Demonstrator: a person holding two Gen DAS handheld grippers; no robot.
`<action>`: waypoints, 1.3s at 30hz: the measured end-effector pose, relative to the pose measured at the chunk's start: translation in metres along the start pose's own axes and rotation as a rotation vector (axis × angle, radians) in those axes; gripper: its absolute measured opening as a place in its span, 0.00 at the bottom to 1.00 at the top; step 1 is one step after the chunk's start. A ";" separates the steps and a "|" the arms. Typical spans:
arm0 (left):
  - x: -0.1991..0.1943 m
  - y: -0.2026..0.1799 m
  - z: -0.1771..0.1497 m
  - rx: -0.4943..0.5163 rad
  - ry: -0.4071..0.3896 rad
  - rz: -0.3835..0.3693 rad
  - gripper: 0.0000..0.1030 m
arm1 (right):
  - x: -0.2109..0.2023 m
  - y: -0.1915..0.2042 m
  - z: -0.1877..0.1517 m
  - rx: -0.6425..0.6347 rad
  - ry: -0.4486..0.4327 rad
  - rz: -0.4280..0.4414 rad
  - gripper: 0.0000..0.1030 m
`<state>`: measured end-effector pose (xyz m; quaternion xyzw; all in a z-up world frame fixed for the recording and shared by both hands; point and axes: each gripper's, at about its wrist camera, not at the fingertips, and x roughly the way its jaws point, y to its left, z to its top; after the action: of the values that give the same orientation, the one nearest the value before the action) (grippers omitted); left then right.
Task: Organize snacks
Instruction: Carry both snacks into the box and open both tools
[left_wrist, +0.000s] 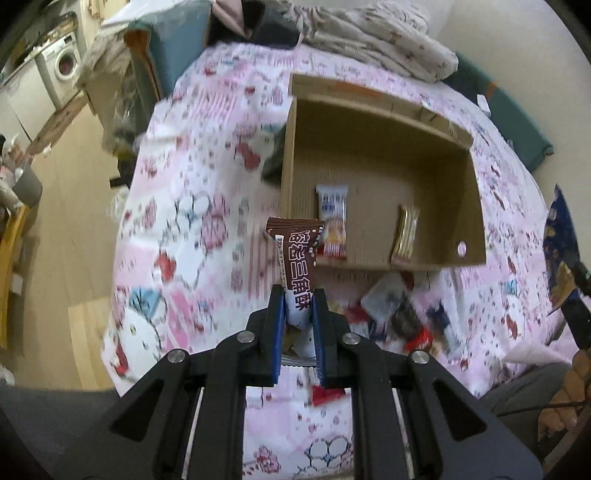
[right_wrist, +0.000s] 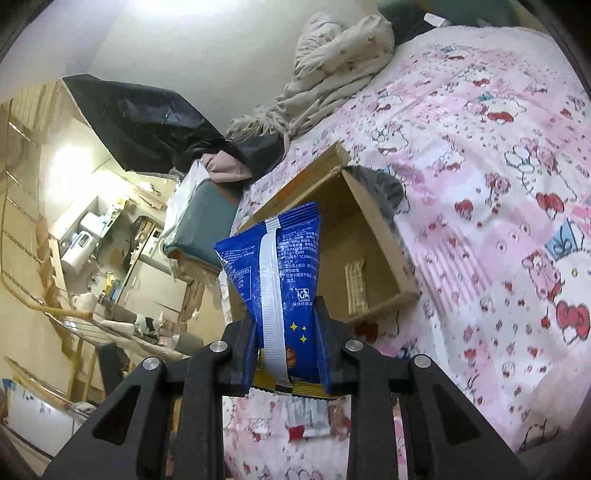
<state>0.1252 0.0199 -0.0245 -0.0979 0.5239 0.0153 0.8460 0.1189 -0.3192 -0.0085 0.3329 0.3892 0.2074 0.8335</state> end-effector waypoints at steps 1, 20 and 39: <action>0.000 0.000 0.007 0.003 -0.007 0.001 0.11 | 0.001 -0.002 0.003 0.001 -0.001 -0.001 0.27; 0.018 -0.042 0.090 0.112 -0.108 -0.009 0.11 | 0.053 -0.013 0.053 -0.004 0.001 -0.079 0.27; 0.085 -0.061 0.097 0.170 -0.085 -0.011 0.11 | 0.144 -0.024 0.046 -0.116 0.205 -0.244 0.27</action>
<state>0.2564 -0.0284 -0.0489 -0.0279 0.4862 -0.0294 0.8729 0.2455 -0.2666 -0.0770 0.2118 0.4972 0.1597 0.8261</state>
